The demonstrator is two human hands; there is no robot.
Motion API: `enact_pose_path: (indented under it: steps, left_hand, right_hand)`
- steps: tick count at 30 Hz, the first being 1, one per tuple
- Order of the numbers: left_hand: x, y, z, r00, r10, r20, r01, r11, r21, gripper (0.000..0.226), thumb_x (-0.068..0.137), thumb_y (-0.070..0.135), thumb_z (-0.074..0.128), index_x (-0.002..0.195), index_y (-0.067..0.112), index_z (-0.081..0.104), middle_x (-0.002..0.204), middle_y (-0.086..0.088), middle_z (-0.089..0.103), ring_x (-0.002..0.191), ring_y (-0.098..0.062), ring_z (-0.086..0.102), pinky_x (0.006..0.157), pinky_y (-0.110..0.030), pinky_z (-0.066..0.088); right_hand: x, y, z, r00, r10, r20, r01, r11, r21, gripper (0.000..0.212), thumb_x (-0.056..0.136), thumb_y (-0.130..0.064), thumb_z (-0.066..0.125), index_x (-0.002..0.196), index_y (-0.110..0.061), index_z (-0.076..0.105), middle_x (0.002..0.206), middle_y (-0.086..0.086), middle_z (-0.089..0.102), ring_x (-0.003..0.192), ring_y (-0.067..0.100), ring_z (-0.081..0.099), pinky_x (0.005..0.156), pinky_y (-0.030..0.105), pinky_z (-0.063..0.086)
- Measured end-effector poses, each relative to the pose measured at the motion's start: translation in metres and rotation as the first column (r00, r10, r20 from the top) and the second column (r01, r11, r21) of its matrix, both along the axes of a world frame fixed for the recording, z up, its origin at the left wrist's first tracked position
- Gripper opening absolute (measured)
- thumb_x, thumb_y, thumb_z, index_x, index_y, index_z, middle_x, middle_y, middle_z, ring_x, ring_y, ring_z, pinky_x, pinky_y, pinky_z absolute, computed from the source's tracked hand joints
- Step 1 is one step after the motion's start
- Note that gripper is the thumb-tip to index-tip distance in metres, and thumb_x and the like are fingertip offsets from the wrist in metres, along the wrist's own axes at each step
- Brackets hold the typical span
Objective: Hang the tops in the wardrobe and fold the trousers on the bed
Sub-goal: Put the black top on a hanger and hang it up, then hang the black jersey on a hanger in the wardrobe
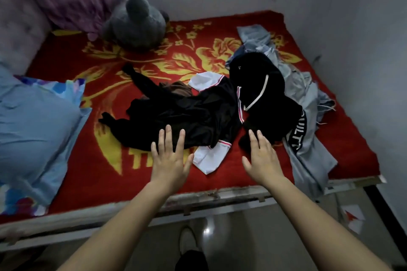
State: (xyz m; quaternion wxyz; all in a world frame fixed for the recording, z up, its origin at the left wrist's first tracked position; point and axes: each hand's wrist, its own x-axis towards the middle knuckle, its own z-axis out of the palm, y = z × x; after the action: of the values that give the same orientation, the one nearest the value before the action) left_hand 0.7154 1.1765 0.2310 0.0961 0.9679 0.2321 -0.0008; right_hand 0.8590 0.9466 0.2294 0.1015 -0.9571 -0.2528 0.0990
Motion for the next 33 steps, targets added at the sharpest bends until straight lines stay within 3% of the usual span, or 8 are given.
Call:
enact_pose_path:
  steps: [8,11,16,18,21,23,27,33]
  left_hand:
    - [0.083,0.046,-0.143,0.988,-0.07,-0.136,0.049,0.987,-0.152,0.069,0.099,0.049,0.04,0.156,0.017,0.018,0.163,-0.017,0.002,0.151,-0.032,-0.001,0.119,-0.053,0.014]
    - [0.1,0.041,-0.21,0.981,-0.134,-0.139,0.106,0.976,-0.191,0.061,0.099,0.047,0.046,0.151,0.017,0.035,0.162,-0.017,0.015,0.15,-0.032,0.01,0.116,-0.051,0.023]
    - [0.117,0.008,-0.299,0.943,-0.257,-0.211,0.216,0.956,-0.199,0.068,0.082,0.065,0.047,0.133,0.022,0.057,0.149,-0.022,0.04,0.14,-0.039,0.034,0.102,-0.051,0.039]
    - [0.12,0.0,-0.319,0.926,-0.303,-0.227,0.272,0.949,-0.158,0.054,0.077,0.057,0.064,0.12,0.024,0.062,0.134,-0.019,0.052,0.127,-0.038,0.047,0.095,-0.05,0.04]
    - [0.125,0.008,-0.329,0.933,-0.323,-0.159,0.319,0.946,-0.048,0.015,0.075,0.027,0.073,0.081,0.017,0.064,0.084,-0.009,0.057,0.082,-0.031,0.055,0.073,-0.04,0.035]
    - [0.122,0.031,-0.324,0.955,-0.273,-0.114,0.275,0.961,0.003,0.013,0.074,0.027,0.062,0.073,0.014,0.059,0.072,-0.009,0.055,0.073,-0.031,0.054,0.066,-0.038,0.034]
    - [0.086,0.11,-0.312,0.981,-0.043,-0.189,0.065,0.992,0.111,0.019,0.075,0.028,0.057,0.08,0.01,0.057,0.077,-0.016,0.056,0.075,-0.036,0.054,0.062,-0.041,0.035]
    - [0.015,0.175,-0.293,0.839,0.418,-0.35,-0.382,0.909,0.169,0.035,0.077,0.028,0.049,0.093,-0.001,0.06,0.096,-0.03,0.054,0.092,-0.046,0.049,0.077,-0.054,0.04]
  right_hand:
    - [0.066,0.059,-0.144,0.868,-0.311,-0.388,0.383,0.915,0.123,0.072,0.097,-0.024,0.054,0.157,-0.013,0.016,0.16,0.012,0.023,0.146,0.027,0.029,0.114,0.037,0.03]
    - [0.08,0.069,-0.209,0.793,-0.384,-0.473,0.502,0.852,0.149,0.063,0.097,-0.017,0.051,0.155,-0.012,0.026,0.155,0.014,0.033,0.137,0.029,0.044,0.113,0.039,0.036]
    - [0.1,0.072,-0.283,0.856,-0.294,-0.426,0.414,0.882,0.223,0.056,0.096,-0.004,0.046,0.151,-0.009,0.035,0.15,0.013,0.038,0.127,0.03,0.052,0.111,0.04,0.039]
    - [0.114,0.072,-0.297,0.887,-0.255,-0.384,0.364,0.9,0.242,0.056,0.096,-0.005,0.048,0.15,-0.008,0.036,0.152,0.013,0.036,0.128,0.03,0.052,0.111,0.042,0.04]
    - [0.135,0.078,-0.306,0.933,-0.206,-0.294,0.279,0.932,0.233,0.058,0.095,-0.006,0.049,0.151,-0.007,0.034,0.157,0.014,0.028,0.136,0.031,0.043,0.114,0.042,0.037]
    - [0.149,0.084,-0.304,0.956,-0.187,-0.228,0.229,0.958,0.175,0.062,0.094,-0.004,0.049,0.153,-0.011,0.031,0.161,0.013,0.02,0.142,0.031,0.033,0.114,0.04,0.034]
    - [0.168,0.093,-0.297,0.978,-0.147,-0.149,0.16,0.984,0.078,0.072,0.09,-0.005,0.052,0.155,-0.024,0.027,0.165,0.011,0.009,0.144,0.034,0.025,0.109,0.045,0.038]
    - [0.169,0.112,-0.3,0.99,0.112,-0.08,-0.11,0.993,0.028,0.082,0.087,-0.015,0.067,0.156,-0.027,0.023,0.165,0.016,0.004,0.146,0.036,0.021,0.11,0.05,0.039]
